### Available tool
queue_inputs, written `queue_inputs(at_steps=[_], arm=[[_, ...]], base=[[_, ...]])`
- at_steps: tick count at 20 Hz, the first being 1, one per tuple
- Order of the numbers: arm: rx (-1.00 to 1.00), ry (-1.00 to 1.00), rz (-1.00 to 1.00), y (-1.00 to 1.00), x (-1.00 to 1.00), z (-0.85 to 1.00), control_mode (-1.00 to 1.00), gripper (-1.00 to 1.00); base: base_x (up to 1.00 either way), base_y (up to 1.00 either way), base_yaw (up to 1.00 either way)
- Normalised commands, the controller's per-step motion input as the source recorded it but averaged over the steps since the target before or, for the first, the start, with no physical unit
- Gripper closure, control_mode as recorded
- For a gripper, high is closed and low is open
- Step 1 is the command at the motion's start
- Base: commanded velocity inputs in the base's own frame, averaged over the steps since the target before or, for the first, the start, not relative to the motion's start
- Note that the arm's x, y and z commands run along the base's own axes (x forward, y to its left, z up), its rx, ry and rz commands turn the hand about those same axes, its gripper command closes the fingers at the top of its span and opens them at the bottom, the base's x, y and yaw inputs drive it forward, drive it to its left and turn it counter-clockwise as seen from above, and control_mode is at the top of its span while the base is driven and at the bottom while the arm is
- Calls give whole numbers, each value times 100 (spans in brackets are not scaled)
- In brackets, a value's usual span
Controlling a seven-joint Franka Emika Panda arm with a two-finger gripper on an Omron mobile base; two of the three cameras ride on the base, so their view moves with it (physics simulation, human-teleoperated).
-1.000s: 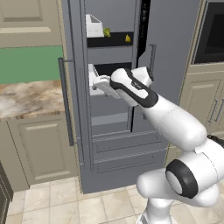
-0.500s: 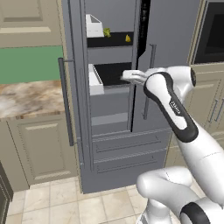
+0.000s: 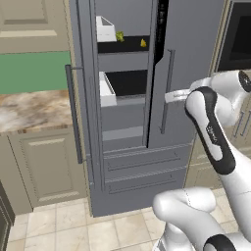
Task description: Take the lemon wedge from the fridge and place it on the plate with fish on the dining counter.
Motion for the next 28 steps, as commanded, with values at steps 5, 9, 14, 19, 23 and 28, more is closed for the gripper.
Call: queue_inputs(at_steps=[5,9,14,19,23,28], arm=[[-34,17,-37,-99,0,-53,-100,-100],[-12,0,-27,-50,35,-26,-100,-100],[0,0,-2,-5,91,-3,-100,-100],[0,1,-7,-37,98,-3,-100,-100],[2,0,0,-12,100,-1,-100,-100],[4,2,5,-11,59,-18,-100,-100]], base=[[0,0,0],[0,0,0],[0,0,0],[0,0,0],[0,0,0],[0,0,0]])
